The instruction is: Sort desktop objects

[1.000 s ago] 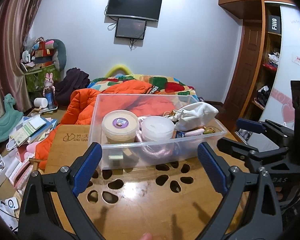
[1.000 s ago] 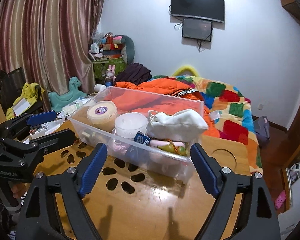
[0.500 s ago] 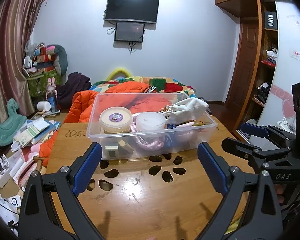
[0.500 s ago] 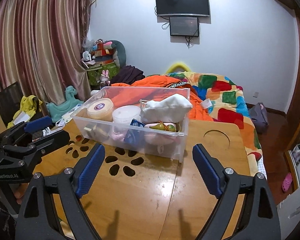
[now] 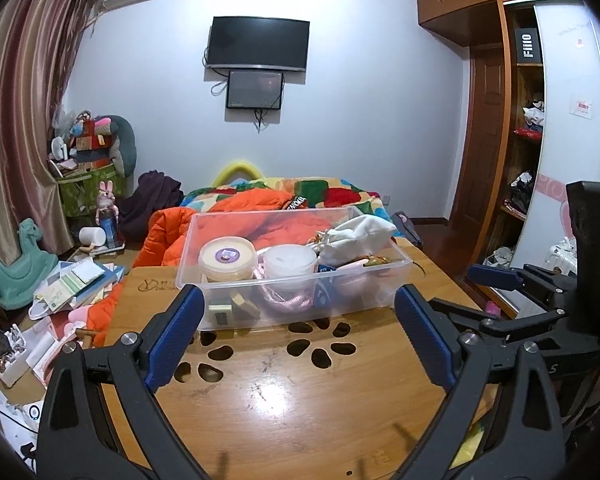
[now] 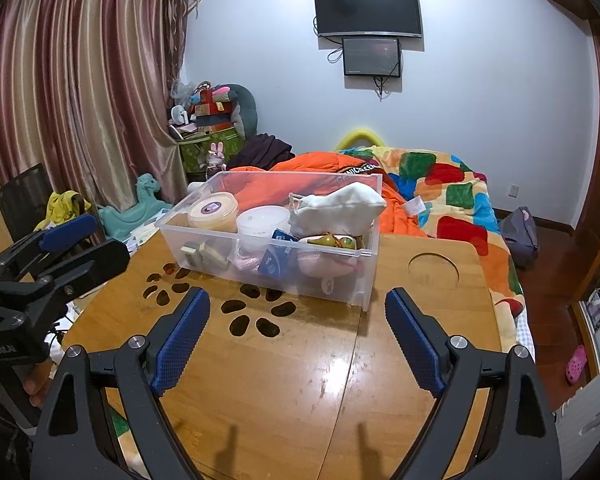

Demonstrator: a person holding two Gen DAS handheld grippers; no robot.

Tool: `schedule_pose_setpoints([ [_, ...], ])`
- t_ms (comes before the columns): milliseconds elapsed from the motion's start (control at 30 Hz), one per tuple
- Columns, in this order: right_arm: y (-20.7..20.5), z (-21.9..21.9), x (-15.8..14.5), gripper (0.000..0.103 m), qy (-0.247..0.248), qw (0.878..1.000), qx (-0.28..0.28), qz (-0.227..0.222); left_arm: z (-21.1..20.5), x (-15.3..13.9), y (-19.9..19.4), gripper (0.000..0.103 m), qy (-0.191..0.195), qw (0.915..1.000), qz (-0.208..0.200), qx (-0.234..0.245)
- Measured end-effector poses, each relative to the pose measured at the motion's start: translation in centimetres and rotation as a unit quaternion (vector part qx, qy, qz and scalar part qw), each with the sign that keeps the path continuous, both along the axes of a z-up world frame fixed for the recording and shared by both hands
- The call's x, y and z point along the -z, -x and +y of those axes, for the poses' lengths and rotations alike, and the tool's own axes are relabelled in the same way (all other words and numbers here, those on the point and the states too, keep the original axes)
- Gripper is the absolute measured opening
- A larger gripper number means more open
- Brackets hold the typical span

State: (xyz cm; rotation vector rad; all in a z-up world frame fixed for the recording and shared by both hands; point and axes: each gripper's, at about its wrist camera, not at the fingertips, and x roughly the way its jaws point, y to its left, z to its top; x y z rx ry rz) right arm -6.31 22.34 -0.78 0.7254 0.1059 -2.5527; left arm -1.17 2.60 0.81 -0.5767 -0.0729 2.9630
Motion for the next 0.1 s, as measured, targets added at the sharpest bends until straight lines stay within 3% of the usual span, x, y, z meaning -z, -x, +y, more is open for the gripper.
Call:
schedule_pose_setpoints([
  [100, -0.13, 0.02, 0.03, 0.088, -0.001, 1.000, -0.001, 0.000, -0.02, -0.06, 0.07, 0.097, 0.000, 1.0000, -0.007, -0.003],
])
